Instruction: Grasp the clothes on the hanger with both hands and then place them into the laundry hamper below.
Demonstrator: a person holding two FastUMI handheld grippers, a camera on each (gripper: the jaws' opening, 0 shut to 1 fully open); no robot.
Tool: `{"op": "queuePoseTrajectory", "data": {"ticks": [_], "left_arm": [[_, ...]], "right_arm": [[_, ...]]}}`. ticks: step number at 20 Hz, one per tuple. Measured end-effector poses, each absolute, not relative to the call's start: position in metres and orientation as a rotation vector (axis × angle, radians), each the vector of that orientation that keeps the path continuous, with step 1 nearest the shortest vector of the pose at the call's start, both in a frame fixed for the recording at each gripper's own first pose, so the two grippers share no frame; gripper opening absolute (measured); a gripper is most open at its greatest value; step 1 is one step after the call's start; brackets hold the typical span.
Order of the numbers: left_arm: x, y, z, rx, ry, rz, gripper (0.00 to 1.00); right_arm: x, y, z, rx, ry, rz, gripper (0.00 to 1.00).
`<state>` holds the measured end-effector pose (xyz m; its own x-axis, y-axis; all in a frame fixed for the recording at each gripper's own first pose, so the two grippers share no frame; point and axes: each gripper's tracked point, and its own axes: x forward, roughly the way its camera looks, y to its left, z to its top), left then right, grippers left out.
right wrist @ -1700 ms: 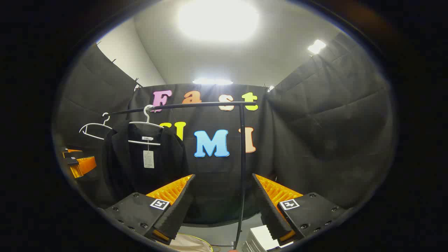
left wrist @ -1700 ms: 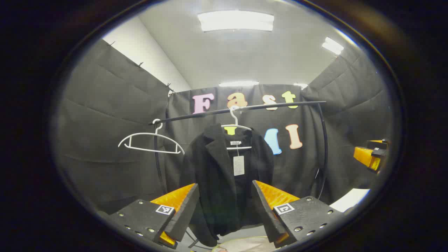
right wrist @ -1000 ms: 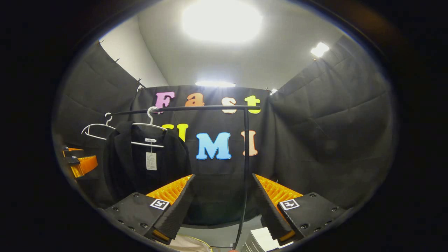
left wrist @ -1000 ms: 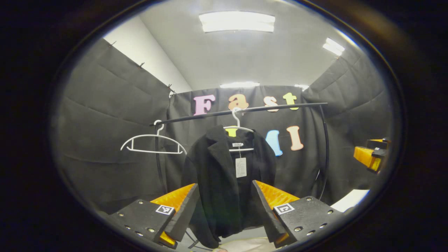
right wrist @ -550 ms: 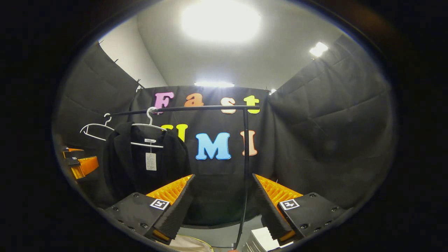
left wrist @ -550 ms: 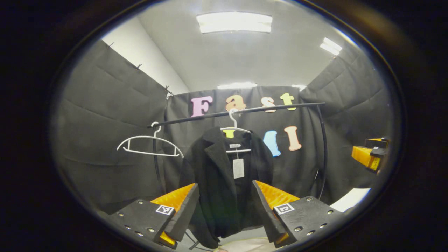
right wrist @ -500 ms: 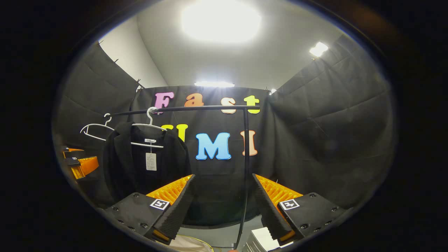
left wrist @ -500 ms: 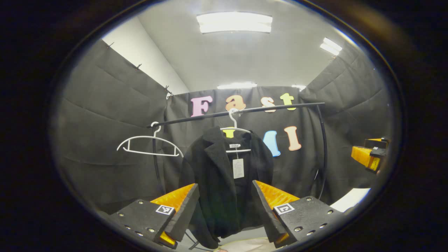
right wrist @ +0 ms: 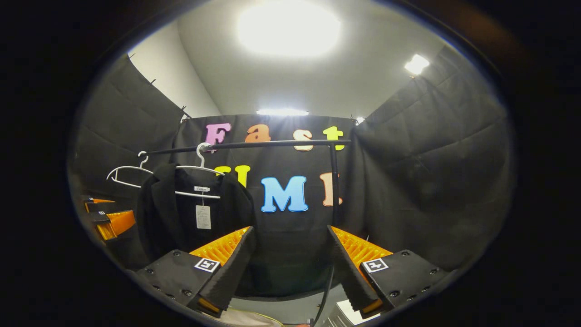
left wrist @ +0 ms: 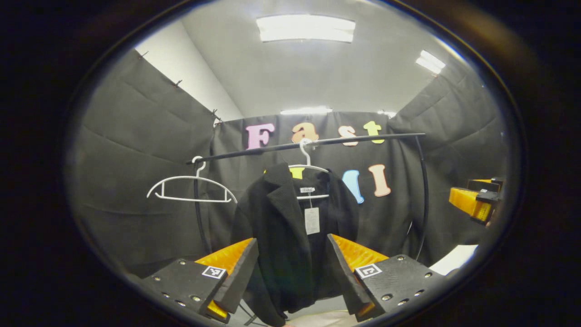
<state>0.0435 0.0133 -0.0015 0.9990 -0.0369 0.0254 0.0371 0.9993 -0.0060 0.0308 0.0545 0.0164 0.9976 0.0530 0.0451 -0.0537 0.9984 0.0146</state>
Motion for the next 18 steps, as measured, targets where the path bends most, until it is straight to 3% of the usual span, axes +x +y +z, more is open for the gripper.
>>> {"op": "queuePoseTrajectory", "data": {"ticks": [7,18], "left_arm": [[0.078,0.008,0.006,-0.002,-0.035,-0.027,0.88],[0.133,-0.012,0.002,0.019,-0.02,0.094,0.88]], "right_arm": [[0.073,0.095,0.01,0.034,-0.039,0.162,0.97],[0.168,0.139,-0.006,0.067,0.008,0.388,0.98]]}}
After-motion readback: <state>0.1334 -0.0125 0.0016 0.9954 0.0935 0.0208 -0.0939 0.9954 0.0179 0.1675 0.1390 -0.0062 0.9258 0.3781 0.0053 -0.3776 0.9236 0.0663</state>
